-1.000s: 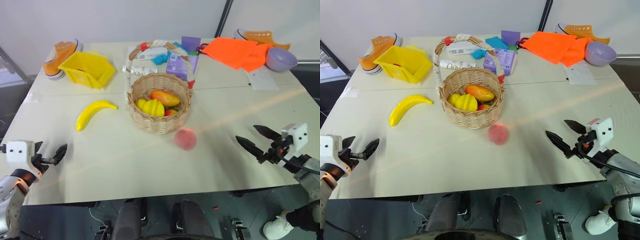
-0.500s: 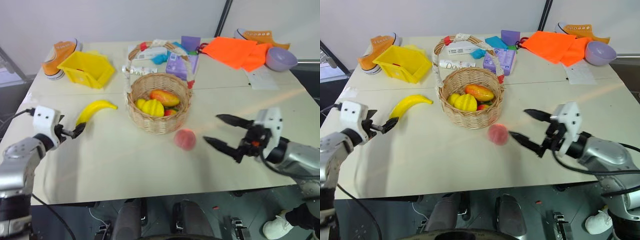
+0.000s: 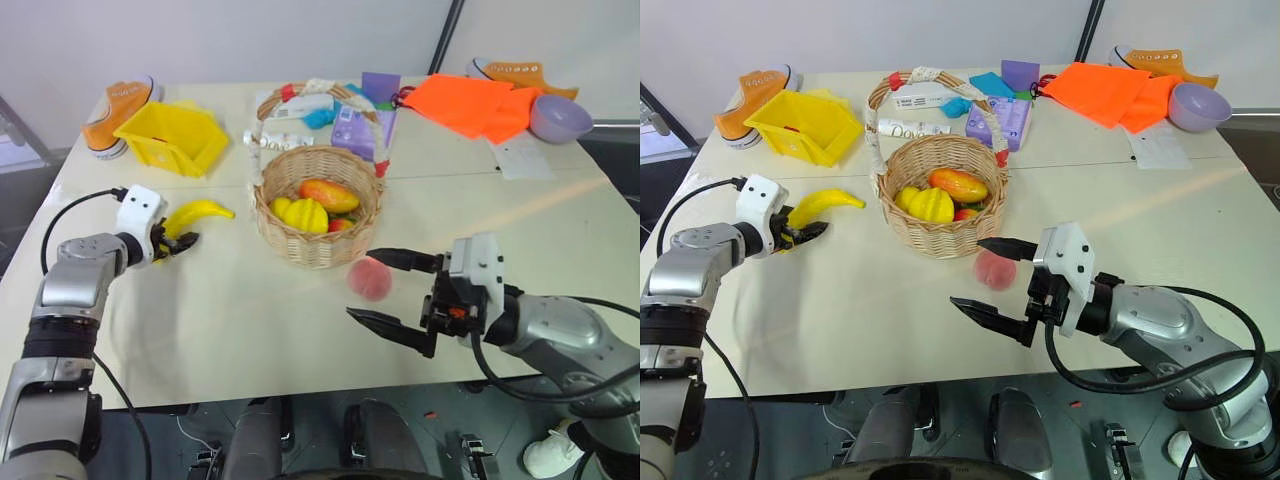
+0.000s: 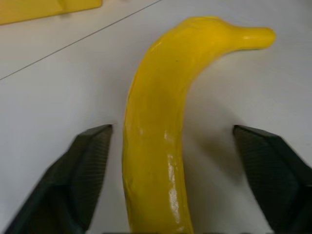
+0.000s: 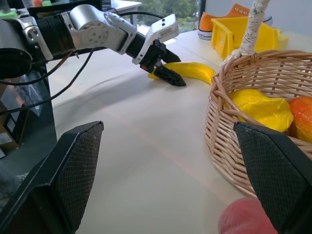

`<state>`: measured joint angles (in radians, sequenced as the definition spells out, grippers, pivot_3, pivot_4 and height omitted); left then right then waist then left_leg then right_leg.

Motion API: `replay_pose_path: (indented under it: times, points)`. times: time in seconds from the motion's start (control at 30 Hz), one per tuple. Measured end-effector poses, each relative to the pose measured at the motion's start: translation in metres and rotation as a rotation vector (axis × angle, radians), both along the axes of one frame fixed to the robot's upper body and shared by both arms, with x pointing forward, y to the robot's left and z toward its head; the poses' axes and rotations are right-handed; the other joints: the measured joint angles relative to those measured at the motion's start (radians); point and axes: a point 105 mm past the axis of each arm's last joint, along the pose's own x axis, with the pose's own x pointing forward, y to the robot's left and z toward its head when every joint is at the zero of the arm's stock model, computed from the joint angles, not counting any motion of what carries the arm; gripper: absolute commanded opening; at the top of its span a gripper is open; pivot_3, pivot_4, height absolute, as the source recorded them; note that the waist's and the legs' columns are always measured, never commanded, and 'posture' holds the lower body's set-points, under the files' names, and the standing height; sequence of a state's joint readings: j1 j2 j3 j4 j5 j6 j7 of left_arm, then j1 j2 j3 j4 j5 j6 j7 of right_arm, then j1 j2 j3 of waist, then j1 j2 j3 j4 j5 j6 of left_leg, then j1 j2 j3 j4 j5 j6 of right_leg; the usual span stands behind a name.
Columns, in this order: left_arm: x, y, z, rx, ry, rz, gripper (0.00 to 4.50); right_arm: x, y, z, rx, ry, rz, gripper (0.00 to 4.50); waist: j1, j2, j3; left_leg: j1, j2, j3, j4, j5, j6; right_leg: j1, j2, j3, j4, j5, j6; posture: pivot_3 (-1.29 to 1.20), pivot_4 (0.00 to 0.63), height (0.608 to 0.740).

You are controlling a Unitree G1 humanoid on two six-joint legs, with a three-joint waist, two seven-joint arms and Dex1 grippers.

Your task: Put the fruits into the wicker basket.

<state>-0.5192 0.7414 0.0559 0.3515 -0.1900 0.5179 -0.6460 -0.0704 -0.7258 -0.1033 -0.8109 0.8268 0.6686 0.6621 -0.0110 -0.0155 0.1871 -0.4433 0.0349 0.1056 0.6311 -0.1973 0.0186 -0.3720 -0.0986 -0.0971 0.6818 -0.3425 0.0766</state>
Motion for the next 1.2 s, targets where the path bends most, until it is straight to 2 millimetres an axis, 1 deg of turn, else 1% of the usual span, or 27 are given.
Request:
replay_pose_path:
  times: [0.07, 0.1, 0.13, 0.27, 0.33, 0.4, 0.47, 0.53, 0.57, 0.6, 0.63, 0.67, 0.7, 0.73, 0.77, 0.87, 0.93, 1.0, 1.1, 1.2]
  points:
    - [0.000, 0.001, -0.001, 0.002, 0.000, 0.007, 1.57, -0.001, -0.001, -0.003, -0.001, 0.012, -0.007, 4.50, 0.000, 0.000, 0.000, 0.000, 0.000, 0.000, 0.000, 0.000, 0.000, 0.000, 0.000, 0.000, 0.000, 0.000, 0.000, 0.00, 0.150, 0.723]
    - [0.000, 0.002, -0.001, 0.003, -0.001, 0.015, 1.08, -0.001, -0.001, -0.004, -0.002, 0.011, -0.010, 4.50, 0.000, 0.000, 0.000, 0.000, 0.000, 0.000, 0.000, 0.000, 0.000, 0.000, 0.000, 0.000, 0.000, 0.000, 0.000, 0.00, 0.150, 0.723]
    - [0.000, 0.004, -0.001, 0.001, -0.001, 0.024, 0.71, -0.001, -0.002, -0.004, -0.002, 0.009, -0.012, 4.50, 0.000, 0.000, 0.000, 0.000, 0.000, 0.000, 0.000, 0.000, 0.000, 0.000, 0.000, 0.000, 0.000, 0.000, 0.000, 0.00, 0.150, 0.723]
    - [-0.001, 0.010, 0.000, -0.005, -0.007, 0.053, 0.71, 0.000, -0.003, -0.003, -0.004, -0.009, -0.019, 4.50, 0.000, 0.000, 0.000, 0.000, 0.000, 0.000, 0.000, 0.000, 0.000, 0.000, 0.000, 0.000, 0.000, 0.000, 0.000, 0.00, 0.150, 0.723]
    - [-0.010, 0.019, 0.003, -0.056, -0.042, 0.073, 0.71, 0.000, -0.004, -0.004, -0.007, -0.012, -0.022, 4.50, -0.007, -0.001, 0.000, 0.000, 0.000, 0.000, 0.000, 0.000, 0.000, 0.000, 0.000, 0.000, 0.000, 0.000, 0.000, 0.00, 0.150, 0.723]
    - [-0.029, 0.019, 0.011, -0.121, -0.083, 0.013, 0.71, 0.000, -0.006, -0.005, -0.019, -0.014, -0.029, 4.50, -0.009, -0.002, 0.001, 0.000, 0.001, 0.000, -0.001, 0.000, 0.000, -0.001, 0.000, 0.000, 0.000, 0.000, 0.000, 0.00, 0.150, 0.723]
    - [-0.053, 0.010, 0.026, -0.202, -0.083, -0.105, 0.71, 0.002, -0.012, -0.005, -0.038, -0.018, -0.044, 4.50, -0.006, -0.002, 0.001, 0.000, 0.001, 0.000, 0.000, 0.000, -0.001, 0.000, 0.000, 0.000, 0.000, 0.000, 0.000, 0.00, 0.150, 0.723]
    - [-0.077, -0.009, 0.047, -0.246, -0.060, -0.264, 0.71, 0.005, -0.017, -0.004, -0.053, -0.024, -0.053, 4.50, 0.000, -0.003, 0.001, 0.000, 0.001, -0.001, 0.000, 0.000, -0.001, 0.001, -0.001, 0.000, -0.001, 0.000, 0.000, 0.00, 0.150, 0.723]
    - [-0.086, -0.023, 0.056, -0.248, -0.047, -0.350, 0.71, 0.007, -0.019, -0.004, -0.059, -0.027, -0.058, 4.50, 0.003, -0.003, 0.001, 0.001, 0.000, -0.001, 0.001, 0.000, -0.002, 0.001, -0.002, -0.001, -0.001, 0.000, -0.001, 0.00, 0.150, 0.723]
    - [-0.091, -0.043, 0.068, -0.241, -0.058, -0.443, 0.71, 0.010, -0.022, -0.004, -0.062, -0.029, -0.064, 4.50, 0.009, -0.001, 0.001, 0.002, 0.000, -0.001, 0.001, -0.001, -0.004, 0.001, -0.004, -0.003, -0.002, 0.000, -0.001, 0.00, 0.150, 0.723]
    - [-0.090, -0.061, 0.078, -0.239, -0.085, -0.506, 0.71, 0.013, -0.023, -0.002, -0.062, -0.039, -0.067, 4.50, 0.017, 0.001, 0.001, 0.002, -0.002, -0.001, 0.001, -0.002, -0.004, 0.001, -0.005, -0.003, -0.002, -0.001, -0.002, 0.00, 0.150, 0.723]
    - [-0.087, -0.076, 0.087, -0.241, -0.114, -0.549, 0.71, 0.015, -0.023, -0.001, -0.062, -0.046, -0.065, 4.50, 0.024, 0.002, 0.001, 0.002, -0.002, -0.001, 0.001, -0.002, -0.004, 0.002, -0.005, -0.003, -0.003, -0.001, -0.002, 0.00, 0.150, 0.723]
    - [-0.084, -0.087, 0.092, -0.241, -0.135, -0.572, 0.71, 0.016, -0.023, 0.000, -0.063, -0.053, -0.063, 4.50, 0.024, 0.001, 0.001, 0.002, -0.002, -0.001, 0.001, -0.001, -0.003, 0.002, -0.005, -0.003, -0.003, -0.001, -0.001, 0.00, 0.150, 0.723]
    - [-0.077, -0.101, 0.094, -0.239, -0.153, -0.587, 0.71, 0.017, -0.023, 0.001, -0.064, -0.058, -0.063, 4.50, 0.025, 0.001, 0.001, 0.002, -0.002, -0.001, 0.001, 0.000, -0.001, 0.006, -0.005, -0.003, -0.003, 0.000, -0.001, 0.00, 0.150, 0.723]
    - [-0.069, -0.115, 0.096, -0.233, -0.170, -0.594, 0.71, 0.019, -0.024, 0.001, -0.064, -0.061, -0.064, 4.50, 0.026, 0.001, 0.001, 0.001, -0.002, -0.001, 0.001, 0.001, 0.001, 0.006, -0.004, -0.003, -0.003, 0.001, 0.001, 0.00, 0.150, 0.723]
    - [-0.047, -0.168, 0.103, -0.209, -0.222, -0.634, 0.71, 0.023, -0.024, 0.003, -0.071, -0.074, -0.072, 4.50, 0.027, -0.001, 0.001, -0.001, -0.003, -0.001, 0.002, 0.002, 0.002, 0.006, -0.003, -0.003, -0.003, 0.002, 0.004, 0.00, 0.150, 0.723]
    - [-0.039, -0.187, 0.105, -0.174, -0.235, -0.641, 0.71, 0.024, -0.023, 0.004, -0.067, -0.078, -0.076, 4.50, 0.019, -0.001, 0.001, 0.000, -0.003, 0.001, 0.001, 0.002, 0.002, 0.005, -0.002, -0.002, -0.003, 0.002, 0.004, 0.00, 0.150, 0.723]
    - [-0.030, -0.198, 0.105, -0.171, -0.236, -0.626, 0.71, 0.025, -0.023, 0.003, -0.064, -0.077, -0.090, 4.50, 0.014, -0.001, 0.001, 0.000, -0.002, 0.001, 0.000, 0.003, 0.001, 0.003, -0.001, -0.002, -0.003, 0.002, 0.004, 0.00, 0.150, 0.723]
    - [-0.018, -0.208, 0.103, -0.188, -0.223, -0.596, 2.25, 0.027, -0.024, 0.001, -0.059, -0.070, -0.118, 4.50, 0.016, -0.001, 0.001, 0.000, -0.001, 0.001, 0.000, 0.004, -0.001, 0.003, 0.000, -0.002, -0.001, 0.002, 0.004, 0.00, 0.150, 0.723]
    - [-0.011, -0.206, 0.105, -0.181, -0.228, -0.565, 3.69, 0.028, -0.024, -0.003, -0.059, -0.057, -0.146, 4.50, 0.018, -0.001, 0.002, 0.000, -0.001, 0.001, 0.001, 0.004, -0.001, 0.003, 0.000, -0.001, -0.001, 0.002, 0.004, 0.00, 0.150, 0.723]
